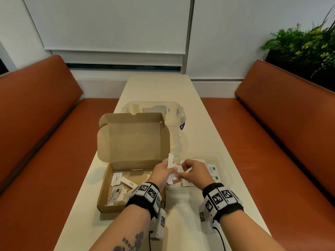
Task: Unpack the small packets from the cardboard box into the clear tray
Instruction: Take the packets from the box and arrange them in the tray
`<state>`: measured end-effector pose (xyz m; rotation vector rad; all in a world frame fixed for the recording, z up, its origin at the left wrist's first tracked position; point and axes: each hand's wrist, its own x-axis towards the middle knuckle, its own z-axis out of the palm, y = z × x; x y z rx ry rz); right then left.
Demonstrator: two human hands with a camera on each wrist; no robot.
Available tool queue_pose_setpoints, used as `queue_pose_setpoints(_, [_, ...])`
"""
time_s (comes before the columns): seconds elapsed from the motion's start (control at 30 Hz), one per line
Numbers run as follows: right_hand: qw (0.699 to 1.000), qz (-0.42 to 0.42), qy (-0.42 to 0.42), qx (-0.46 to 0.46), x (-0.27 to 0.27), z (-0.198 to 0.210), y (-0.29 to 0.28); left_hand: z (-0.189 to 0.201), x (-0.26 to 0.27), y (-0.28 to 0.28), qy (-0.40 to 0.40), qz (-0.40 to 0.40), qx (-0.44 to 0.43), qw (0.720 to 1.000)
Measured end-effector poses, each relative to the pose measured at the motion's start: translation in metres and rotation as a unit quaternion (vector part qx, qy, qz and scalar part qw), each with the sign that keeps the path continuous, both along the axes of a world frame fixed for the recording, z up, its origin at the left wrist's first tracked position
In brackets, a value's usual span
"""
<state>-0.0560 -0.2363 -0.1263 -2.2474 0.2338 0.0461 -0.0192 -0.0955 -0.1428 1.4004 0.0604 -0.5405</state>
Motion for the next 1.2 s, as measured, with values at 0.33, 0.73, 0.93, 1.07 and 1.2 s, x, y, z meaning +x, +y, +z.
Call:
queue_pose_setpoints(0.33, [0.998, -0.044, -0.039, 0.022, 0.002, -0.002, -0.004, -0.001, 0.0, 0.004, 0.026, 0.023, -0.029, 0.999])
queue_pose_setpoints(0.73, [0.98, -0.079, -0.008, 0.185, 0.002, 0.0, -0.002, -0.002, -0.001, 0.003, 0.004, 0.034, -0.036, 0.999])
queue_pose_setpoints(0.93, [0.996, -0.007, 0.025, 0.082, 0.002, 0.002, -0.009, 0.0, -0.003, 0.004, -0.07, 0.045, 0.035, 0.996])
queue_pose_setpoints(1.07, [0.997, 0.029, 0.055, 0.051, 0.003, 0.007, -0.014, 0.0, -0.006, 0.005, -0.088, 0.02, 0.04, 0.995])
queue_pose_setpoints(1.2, [0.992, -0.057, 0.001, 0.11, 0.004, 0.008, -0.017, 0.003, -0.008, 0.006, -0.046, -0.006, 0.02, 0.999])
